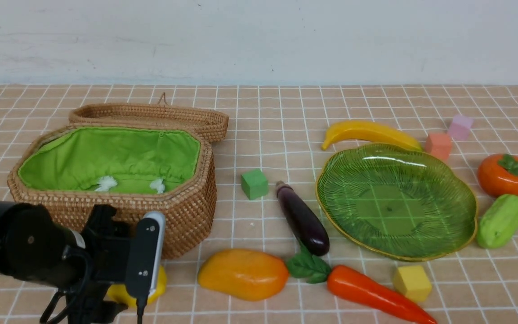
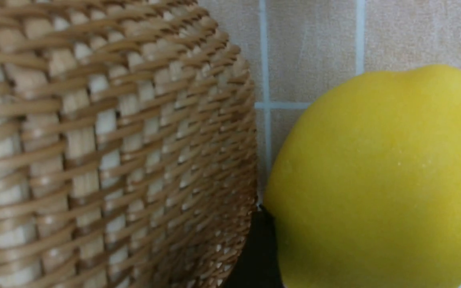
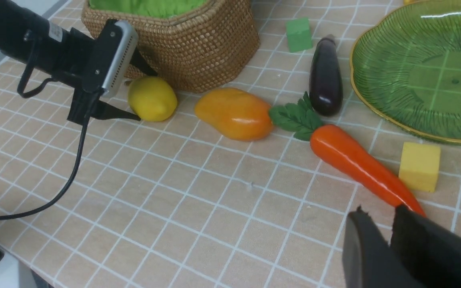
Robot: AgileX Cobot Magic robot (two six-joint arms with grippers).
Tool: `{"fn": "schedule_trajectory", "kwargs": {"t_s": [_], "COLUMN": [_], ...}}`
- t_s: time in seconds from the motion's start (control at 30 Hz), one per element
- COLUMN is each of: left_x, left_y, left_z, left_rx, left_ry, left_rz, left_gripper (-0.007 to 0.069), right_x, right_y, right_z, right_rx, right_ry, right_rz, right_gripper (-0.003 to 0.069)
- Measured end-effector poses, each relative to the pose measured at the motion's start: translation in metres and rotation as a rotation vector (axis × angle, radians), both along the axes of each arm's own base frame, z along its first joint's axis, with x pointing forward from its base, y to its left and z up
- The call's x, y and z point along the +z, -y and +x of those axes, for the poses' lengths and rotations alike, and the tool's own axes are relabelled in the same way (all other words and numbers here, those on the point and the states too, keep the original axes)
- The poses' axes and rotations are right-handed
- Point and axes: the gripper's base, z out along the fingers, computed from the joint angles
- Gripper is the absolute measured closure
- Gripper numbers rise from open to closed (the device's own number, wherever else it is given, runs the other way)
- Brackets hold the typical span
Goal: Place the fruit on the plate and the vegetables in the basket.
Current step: Grab a lemon with your left arm and place it on the plate on the right
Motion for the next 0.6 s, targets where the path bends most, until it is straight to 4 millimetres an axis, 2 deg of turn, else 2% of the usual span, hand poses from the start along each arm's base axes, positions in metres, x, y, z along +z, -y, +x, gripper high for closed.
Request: {"fn": "schedule_trajectory", "kwargs": {"t_s": [0.23,0.4,0.6], "left_x": [0.0,-0.0006,0.0011], "left_y": [0.0021,0.0037,0.0056], "left_z": [-0.0033,-0.0025,-0.0072], "left_rx": [0.033,0.055,0.126], "left_ry": [-0.068,-0.089,-0.149], "left_rz": [-0.039,-0.062,-0.122], "left_gripper": [0.0022,0.0066,0.0067], "right_x": [0.0,0.0003,0.0004], "right_y": [0.0,0.0,-0.0001], "right_z": [0.0,0.0002,0.0001], "right_rx": [0.0,-0.002,-0.001], "right_ry": [0.001,0.004,0.002], "right_rz": [0.0,0.002,0.005], "right_gripper": [0.0527,0.0529,0.0529]}}
